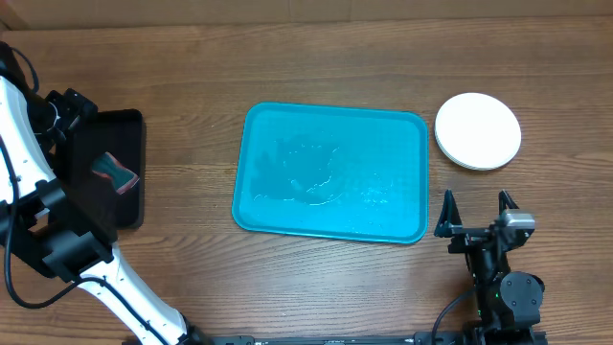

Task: Clean dirty plates on tray and stack at the side

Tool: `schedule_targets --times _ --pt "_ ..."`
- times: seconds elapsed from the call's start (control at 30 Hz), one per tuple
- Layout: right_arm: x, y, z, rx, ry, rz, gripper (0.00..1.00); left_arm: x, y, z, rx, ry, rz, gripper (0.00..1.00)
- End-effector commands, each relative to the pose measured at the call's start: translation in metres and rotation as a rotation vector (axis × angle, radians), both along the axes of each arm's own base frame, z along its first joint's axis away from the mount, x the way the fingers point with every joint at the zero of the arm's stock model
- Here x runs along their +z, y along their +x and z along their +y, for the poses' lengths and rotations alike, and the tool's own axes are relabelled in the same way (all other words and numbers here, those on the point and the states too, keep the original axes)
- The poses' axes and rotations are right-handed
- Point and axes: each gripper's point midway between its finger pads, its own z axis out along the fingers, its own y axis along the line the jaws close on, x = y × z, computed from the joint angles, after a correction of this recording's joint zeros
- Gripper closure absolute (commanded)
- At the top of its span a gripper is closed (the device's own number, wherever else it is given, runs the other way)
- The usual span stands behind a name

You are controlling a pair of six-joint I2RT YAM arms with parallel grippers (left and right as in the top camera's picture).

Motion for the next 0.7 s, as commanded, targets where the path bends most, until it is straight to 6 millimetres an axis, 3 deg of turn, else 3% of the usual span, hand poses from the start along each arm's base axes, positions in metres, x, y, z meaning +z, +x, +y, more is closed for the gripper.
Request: schedule_targets --times 0.0,0.67 --pt "-0.0026 -0.0001 0.0025 0.018 -0.151 -0.005 0.00 0.0081 0.0024 -0.0027 -0.026 0.011 -0.020 0.00" --pt "-0.0021 -0.0001 0.0045 0.029 -0.135 -0.007 0.00 0.0081 0.0024 -0.0027 -0.025 0.011 -0.020 0.00"
